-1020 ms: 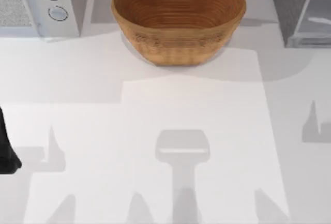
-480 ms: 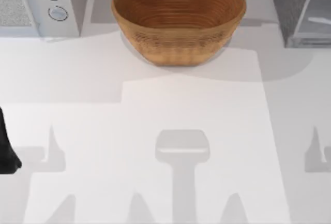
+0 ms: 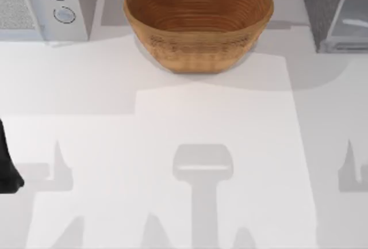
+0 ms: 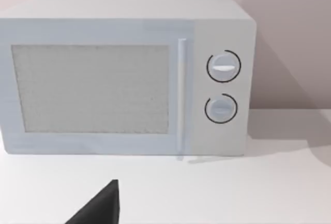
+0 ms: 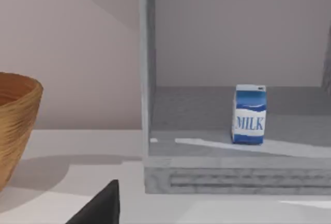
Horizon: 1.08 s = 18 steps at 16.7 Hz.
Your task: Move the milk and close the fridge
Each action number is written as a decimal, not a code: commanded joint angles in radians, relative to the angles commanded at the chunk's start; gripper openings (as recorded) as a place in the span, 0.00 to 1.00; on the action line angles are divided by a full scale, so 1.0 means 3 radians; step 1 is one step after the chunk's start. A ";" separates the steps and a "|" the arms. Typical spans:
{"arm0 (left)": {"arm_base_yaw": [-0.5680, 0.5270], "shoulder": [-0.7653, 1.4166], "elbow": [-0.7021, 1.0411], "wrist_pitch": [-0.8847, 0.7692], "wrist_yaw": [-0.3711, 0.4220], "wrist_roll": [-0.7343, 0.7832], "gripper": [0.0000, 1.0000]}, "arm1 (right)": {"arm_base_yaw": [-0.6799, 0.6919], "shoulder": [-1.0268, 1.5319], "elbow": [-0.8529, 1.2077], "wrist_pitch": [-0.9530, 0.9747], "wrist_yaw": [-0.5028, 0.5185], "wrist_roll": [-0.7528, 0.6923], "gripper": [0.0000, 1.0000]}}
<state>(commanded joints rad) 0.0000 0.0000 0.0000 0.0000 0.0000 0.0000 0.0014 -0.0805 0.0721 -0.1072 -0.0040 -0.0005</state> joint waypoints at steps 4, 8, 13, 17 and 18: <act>0.0000 0.0000 0.0000 0.0000 0.0000 0.0000 1.00 | 0.0004 -0.0566 0.0467 -0.0924 0.0003 -0.0019 1.00; 0.0000 0.0000 0.0000 0.0000 0.0000 0.0000 1.00 | -0.0002 -0.1221 0.1003 -0.2217 0.0019 -0.0037 1.00; 0.0000 0.0000 0.0000 0.0000 0.0000 0.0000 1.00 | -0.0006 -0.1960 0.1608 -0.3728 0.0034 -0.0040 1.00; 0.0000 0.0000 0.0000 0.0000 0.0000 0.0000 1.00 | -0.0005 -0.2334 0.1912 -0.4407 0.0039 -0.0037 1.00; 0.0000 0.0000 0.0000 0.0000 0.0000 0.0000 1.00 | -0.0005 -0.2381 0.1950 -0.4486 0.0039 -0.0036 1.00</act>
<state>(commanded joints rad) 0.0000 0.0000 0.0000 0.0000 0.0000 0.0000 -0.0001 -0.7947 0.6572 -1.4530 0.0078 -0.0113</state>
